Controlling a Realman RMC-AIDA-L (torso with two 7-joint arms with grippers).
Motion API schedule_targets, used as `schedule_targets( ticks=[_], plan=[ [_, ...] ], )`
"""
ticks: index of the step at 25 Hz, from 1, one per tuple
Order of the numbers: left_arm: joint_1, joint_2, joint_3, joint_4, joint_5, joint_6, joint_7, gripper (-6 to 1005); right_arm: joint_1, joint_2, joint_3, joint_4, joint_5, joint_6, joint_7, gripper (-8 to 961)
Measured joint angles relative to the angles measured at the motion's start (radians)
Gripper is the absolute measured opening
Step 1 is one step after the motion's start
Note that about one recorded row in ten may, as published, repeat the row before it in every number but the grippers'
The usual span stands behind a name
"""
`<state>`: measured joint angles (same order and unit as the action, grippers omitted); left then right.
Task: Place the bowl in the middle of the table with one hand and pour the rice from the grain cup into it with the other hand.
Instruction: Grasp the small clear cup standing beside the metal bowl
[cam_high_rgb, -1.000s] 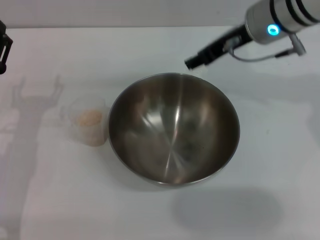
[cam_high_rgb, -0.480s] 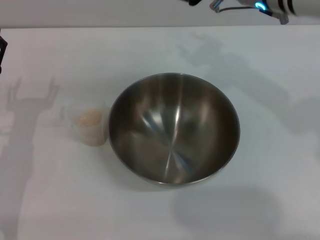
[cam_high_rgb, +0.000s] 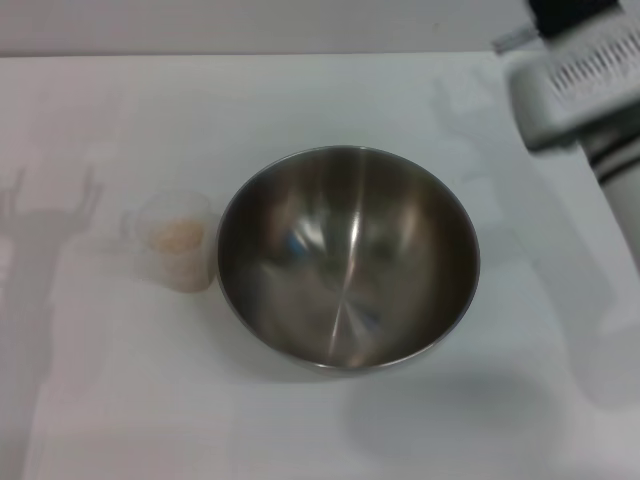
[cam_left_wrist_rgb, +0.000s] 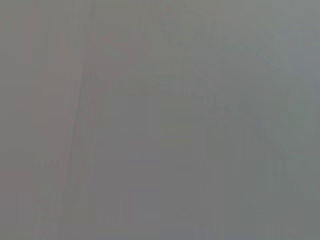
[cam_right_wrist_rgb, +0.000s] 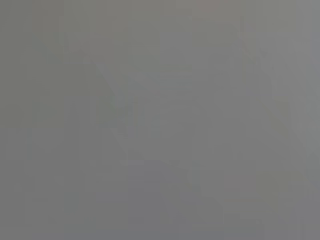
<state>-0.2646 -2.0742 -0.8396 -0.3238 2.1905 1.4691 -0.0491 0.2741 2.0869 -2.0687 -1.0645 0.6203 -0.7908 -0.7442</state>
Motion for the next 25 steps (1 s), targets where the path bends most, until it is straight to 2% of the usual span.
schedule_targets(
  ticks=[1,2,5,6,7,10,11,12,14,16,25],
  plan=[
    [0.008,-0.001,0.006,-0.001,0.003,0.011,0.000,842,0.012,0.001,-0.038,0.117,0.004,-0.187,0.081,534],
    [0.011,-0.001,0.011,-0.001,0.004,0.019,0.000,842,0.012,0.001,-0.038,0.117,0.004,-0.187,0.081,533],
    [0.031,-0.002,0.060,0.003,0.006,0.052,-0.001,842,0.031,0.000,-0.054,0.278,0.004,-0.383,0.257,533],
    [0.037,-0.002,0.075,0.005,0.006,0.059,-0.001,842,0.045,-0.003,-0.053,0.384,0.002,-0.476,0.405,532],
    [0.043,-0.001,0.090,0.008,0.006,0.064,-0.001,842,0.045,-0.003,-0.053,0.384,0.002,-0.476,0.405,532],
    [0.061,0.000,0.143,0.020,0.006,0.072,-0.001,841,0.085,-0.008,-0.048,0.607,-0.006,-0.611,0.682,531],
    [0.066,0.001,0.160,0.023,0.006,0.073,-0.001,841,0.121,-0.009,-0.044,0.753,-0.004,-0.667,0.836,531],
    [0.074,0.001,0.181,0.028,0.006,0.073,-0.001,841,0.121,-0.009,-0.044,0.753,-0.004,-0.667,0.836,530],
    [0.084,0.001,0.212,0.033,0.006,0.071,-0.002,841,0.143,-0.009,-0.028,0.851,-0.001,-0.687,0.941,530],
    [0.099,0.000,0.256,0.041,0.006,0.062,-0.001,841,0.144,-0.009,0.013,0.894,-0.001,-0.691,0.986,529],
    [0.134,-0.002,0.352,0.043,0.006,-0.046,-0.001,840,0.168,-0.019,0.041,0.946,-0.001,-0.685,0.984,528]
  ],
)
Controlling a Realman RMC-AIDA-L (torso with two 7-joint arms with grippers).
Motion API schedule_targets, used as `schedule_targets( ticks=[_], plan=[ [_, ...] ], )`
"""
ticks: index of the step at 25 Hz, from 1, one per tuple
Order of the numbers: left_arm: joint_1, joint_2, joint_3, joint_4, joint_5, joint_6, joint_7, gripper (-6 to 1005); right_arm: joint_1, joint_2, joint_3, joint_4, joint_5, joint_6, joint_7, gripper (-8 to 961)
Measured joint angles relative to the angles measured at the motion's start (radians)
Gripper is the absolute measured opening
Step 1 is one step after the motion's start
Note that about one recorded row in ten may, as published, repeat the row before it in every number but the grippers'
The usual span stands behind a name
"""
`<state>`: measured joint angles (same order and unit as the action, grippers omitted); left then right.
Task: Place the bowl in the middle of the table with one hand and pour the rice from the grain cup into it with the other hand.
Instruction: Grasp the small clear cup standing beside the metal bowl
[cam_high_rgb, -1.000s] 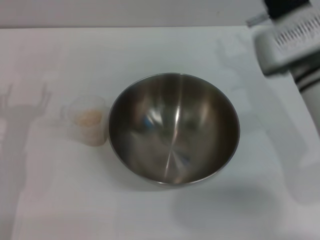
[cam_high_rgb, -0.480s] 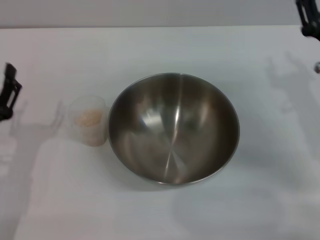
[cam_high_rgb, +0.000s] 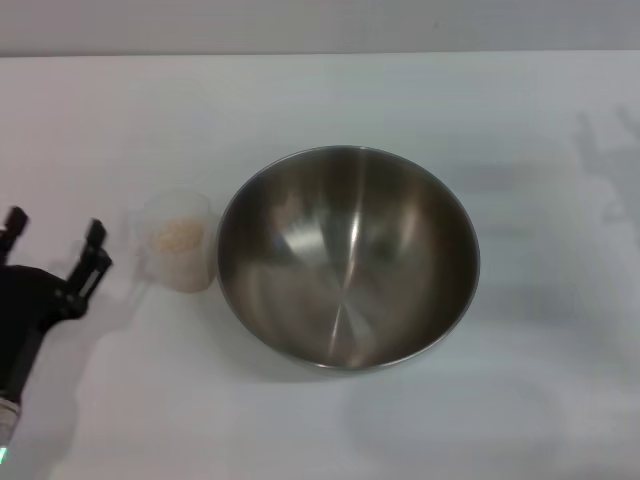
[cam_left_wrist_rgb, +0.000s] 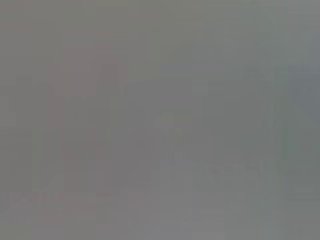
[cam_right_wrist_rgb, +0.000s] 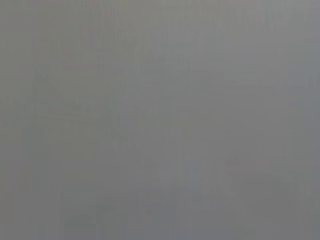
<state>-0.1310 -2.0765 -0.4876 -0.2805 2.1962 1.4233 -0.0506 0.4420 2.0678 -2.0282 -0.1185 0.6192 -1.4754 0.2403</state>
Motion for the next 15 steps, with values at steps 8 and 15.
schedule_targets(
  ticks=[8,15],
  plan=[
    [-0.021,-0.001,0.026,-0.009,0.000,-0.091,0.007,839,0.019,-0.001,0.000,0.009,-0.005,0.007,-0.032,529],
    [-0.043,-0.001,0.027,-0.010,0.000,-0.145,0.009,838,0.020,-0.002,0.000,0.010,-0.006,0.008,-0.036,529]
  ],
)
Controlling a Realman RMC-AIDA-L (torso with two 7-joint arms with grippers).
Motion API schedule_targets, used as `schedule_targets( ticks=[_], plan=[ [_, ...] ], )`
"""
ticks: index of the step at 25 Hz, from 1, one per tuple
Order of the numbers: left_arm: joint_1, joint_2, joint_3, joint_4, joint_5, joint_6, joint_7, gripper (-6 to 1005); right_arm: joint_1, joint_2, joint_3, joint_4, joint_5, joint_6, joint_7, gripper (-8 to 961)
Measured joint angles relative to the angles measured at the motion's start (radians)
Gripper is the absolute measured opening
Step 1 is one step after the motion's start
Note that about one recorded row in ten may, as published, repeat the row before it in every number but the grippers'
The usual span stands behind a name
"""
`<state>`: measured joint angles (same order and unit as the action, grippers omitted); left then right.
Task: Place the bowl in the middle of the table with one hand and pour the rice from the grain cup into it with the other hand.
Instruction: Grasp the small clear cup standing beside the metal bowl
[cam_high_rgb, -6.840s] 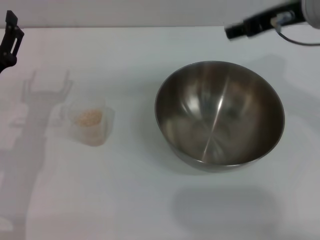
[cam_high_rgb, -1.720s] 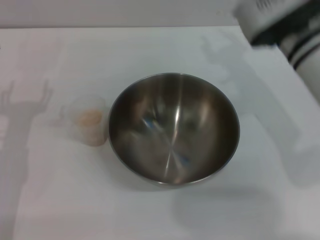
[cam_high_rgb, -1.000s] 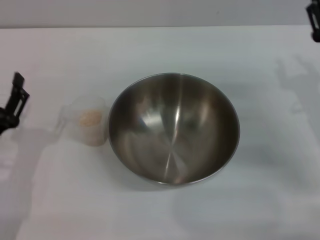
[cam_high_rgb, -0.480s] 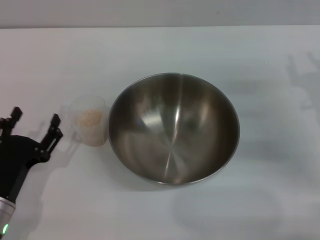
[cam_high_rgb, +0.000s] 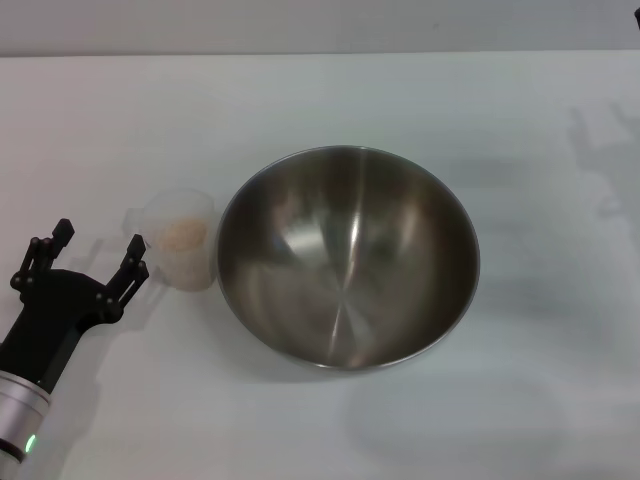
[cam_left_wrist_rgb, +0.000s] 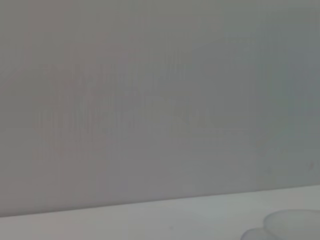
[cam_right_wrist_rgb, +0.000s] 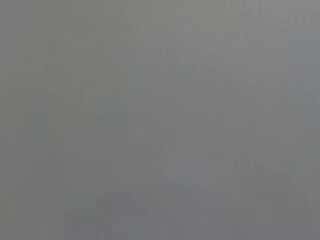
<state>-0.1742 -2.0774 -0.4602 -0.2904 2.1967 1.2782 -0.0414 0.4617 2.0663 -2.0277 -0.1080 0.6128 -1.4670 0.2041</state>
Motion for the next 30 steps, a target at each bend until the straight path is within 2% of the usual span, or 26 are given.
schedule_targets(
  ticks=[19,30],
  plan=[
    [-0.084,0.002,-0.038,0.033,-0.010,-0.101,0.003,836,-0.001,0.003,-0.002,0.000,-0.002,0.007,0.000,530],
    [-0.084,-0.001,-0.072,0.018,-0.011,-0.119,-0.003,835,0.012,0.003,-0.003,-0.002,-0.002,0.026,0.000,531]
  ],
)
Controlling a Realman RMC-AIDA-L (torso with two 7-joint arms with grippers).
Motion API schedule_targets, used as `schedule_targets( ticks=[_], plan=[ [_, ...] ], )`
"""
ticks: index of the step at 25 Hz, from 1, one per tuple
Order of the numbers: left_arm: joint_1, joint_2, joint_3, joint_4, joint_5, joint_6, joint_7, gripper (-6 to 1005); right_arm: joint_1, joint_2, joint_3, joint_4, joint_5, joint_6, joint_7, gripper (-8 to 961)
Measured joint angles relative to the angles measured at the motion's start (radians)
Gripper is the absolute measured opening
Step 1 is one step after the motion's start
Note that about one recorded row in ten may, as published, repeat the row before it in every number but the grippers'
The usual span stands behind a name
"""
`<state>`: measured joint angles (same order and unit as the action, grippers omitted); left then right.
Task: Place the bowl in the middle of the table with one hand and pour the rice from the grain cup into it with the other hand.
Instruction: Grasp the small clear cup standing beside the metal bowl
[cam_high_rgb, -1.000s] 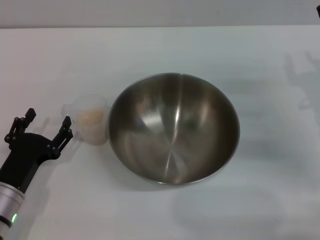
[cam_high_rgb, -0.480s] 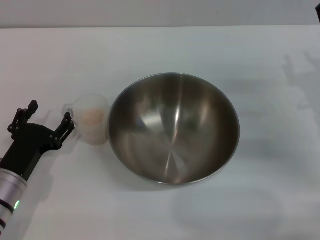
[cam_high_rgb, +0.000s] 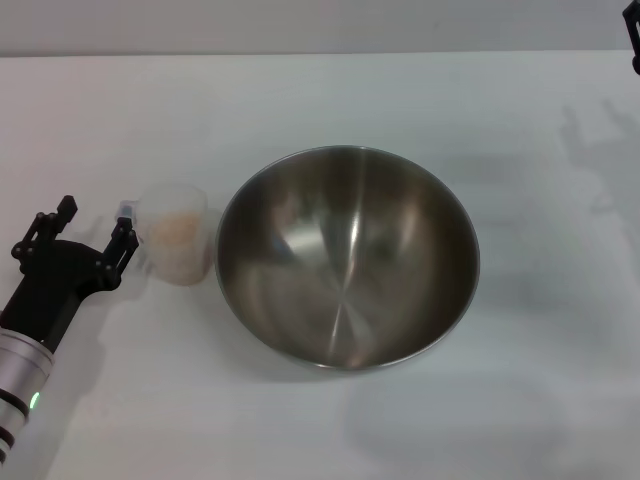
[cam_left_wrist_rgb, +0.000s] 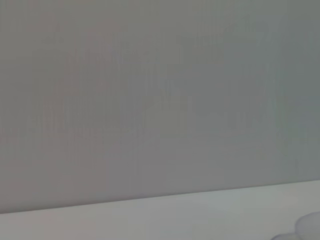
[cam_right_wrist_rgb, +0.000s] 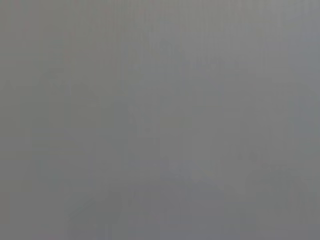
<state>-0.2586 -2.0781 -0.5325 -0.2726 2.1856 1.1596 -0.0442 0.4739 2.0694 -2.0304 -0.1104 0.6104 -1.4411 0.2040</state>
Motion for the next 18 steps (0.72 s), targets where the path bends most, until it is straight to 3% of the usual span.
schedule_targets(
  ticks=[2,6,13,18],
  plan=[
    [0.001,-0.001,0.001,-0.006,0.000,0.002,-0.001,835,0.001,0.000,-0.002,-0.001,0.000,0.002,0.000,531],
    [0.002,0.000,0.004,-0.012,0.001,0.001,-0.002,634,0.003,0.000,-0.003,-0.003,0.000,0.003,0.000,531],
    [-0.003,0.000,0.008,-0.020,0.009,-0.004,-0.004,420,0.002,0.001,-0.004,-0.003,0.000,0.003,0.000,531],
    [-0.004,0.000,0.009,-0.040,0.009,-0.005,-0.004,161,-0.001,0.003,-0.004,-0.003,0.000,0.003,0.000,532]
  ],
)
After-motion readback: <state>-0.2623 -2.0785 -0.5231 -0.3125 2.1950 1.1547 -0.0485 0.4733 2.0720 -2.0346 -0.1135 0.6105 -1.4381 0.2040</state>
